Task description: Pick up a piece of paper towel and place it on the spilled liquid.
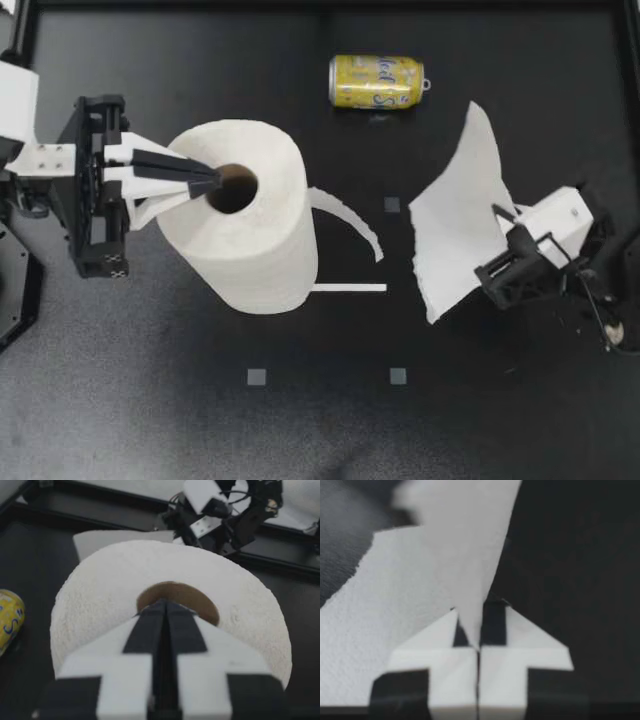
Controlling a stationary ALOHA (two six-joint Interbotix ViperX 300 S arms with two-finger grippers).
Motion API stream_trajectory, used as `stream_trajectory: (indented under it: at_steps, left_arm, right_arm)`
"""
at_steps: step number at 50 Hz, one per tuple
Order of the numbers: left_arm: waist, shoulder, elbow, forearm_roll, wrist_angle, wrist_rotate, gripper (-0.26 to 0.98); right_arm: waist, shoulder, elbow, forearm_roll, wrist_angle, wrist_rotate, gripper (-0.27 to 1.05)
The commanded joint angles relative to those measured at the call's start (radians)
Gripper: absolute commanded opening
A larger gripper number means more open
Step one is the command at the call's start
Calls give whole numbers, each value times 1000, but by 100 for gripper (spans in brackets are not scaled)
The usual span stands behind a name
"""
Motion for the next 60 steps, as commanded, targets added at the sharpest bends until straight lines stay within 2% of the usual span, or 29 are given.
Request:
stream_trajectory:
  at_steps: [1,10,22,36,41,48,53,60]
  left_arm:
    - [-11,-5,11,3,-17,2,7]
    - [-15,-57,20,5,-72,2,7]
    - [-31,-83,15,23,-133,3,7]
    - [-37,-80,12,25,-183,2,7]
    - [-40,-77,11,25,-193,2,7]
    - [-44,-77,11,25,-199,0,7]
    - [-44,-75,9,26,-199,0,7]
    - [-44,-75,9,25,-199,-2,7]
  right_arm:
    - [-48,-20,0,-43,-26,5,-11]
    - [-163,-57,37,-163,-124,-2,-11]
    - [-411,-218,92,-305,-417,-41,-11]
    - [-765,-322,86,-310,-795,-249,-11]
    - [-897,-307,71,-310,-920,-308,-11]
    - [-1034,-247,40,-310,-1045,-371,-11]
    - [-1086,-173,3,-310,-1100,-423,-11]
    - [-1112,-48,-75,-308,-1118,-489,-11]
